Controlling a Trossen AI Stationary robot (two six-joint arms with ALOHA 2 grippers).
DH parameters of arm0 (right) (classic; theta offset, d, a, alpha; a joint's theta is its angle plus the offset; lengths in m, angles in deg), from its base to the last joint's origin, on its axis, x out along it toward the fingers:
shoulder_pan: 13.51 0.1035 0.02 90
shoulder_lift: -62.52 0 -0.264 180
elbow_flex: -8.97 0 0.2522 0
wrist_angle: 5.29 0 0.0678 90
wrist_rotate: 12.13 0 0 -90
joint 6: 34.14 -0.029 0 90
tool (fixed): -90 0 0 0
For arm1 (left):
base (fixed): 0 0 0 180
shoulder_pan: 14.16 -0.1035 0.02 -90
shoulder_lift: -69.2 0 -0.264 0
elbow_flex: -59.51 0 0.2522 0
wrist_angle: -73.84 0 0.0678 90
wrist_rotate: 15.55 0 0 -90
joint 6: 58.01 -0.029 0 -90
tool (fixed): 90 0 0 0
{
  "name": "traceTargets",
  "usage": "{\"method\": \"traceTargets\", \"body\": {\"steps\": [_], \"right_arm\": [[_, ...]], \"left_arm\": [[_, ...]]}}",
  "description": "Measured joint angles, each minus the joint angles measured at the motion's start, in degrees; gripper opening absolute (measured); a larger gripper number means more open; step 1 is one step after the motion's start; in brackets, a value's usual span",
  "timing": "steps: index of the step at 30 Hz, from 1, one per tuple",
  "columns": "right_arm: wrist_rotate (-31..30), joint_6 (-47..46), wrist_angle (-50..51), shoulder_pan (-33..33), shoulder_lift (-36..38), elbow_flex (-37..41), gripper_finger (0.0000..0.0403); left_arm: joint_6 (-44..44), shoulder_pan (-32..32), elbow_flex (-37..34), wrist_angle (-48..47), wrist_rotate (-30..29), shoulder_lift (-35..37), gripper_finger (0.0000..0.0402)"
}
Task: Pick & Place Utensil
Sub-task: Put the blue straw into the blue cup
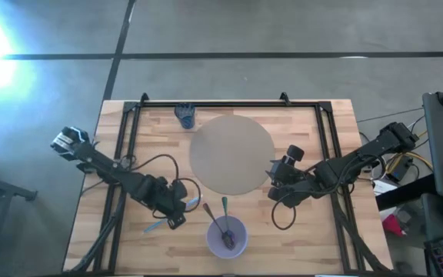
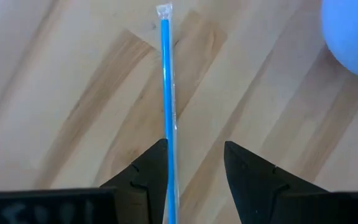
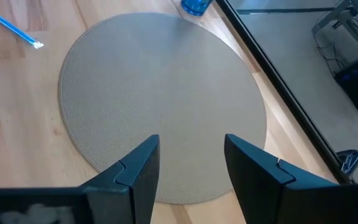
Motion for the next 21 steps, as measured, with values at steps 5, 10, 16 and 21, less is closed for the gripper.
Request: {"method": "traceTargets", "body": {"steps": [5,10,16,21], "right_arm": [[0.0,0.3,0.0,0.0,0.0,0.0,0.0178],[0.0,0.4,0.0,0.0,0.0,0.0,0.018],[0.0,0.4,0.0,0.0,0.0,0.0,0.0174],[0.0,0.0,0.0,0.0,0.0,0.0,0.0171]], "left_arm": [[2.2,0.4,-4.4,3.8,0.0,0.4,0.0147],[4.3,0.8,-6.5,4.4,0.0,0.4,0.0147],[5.6,1.5,-8.9,7.7,-0.1,0.4,0.0147],[7.0,2.0,-12.3,12.8,0.6,0.4,0.0147]]}}
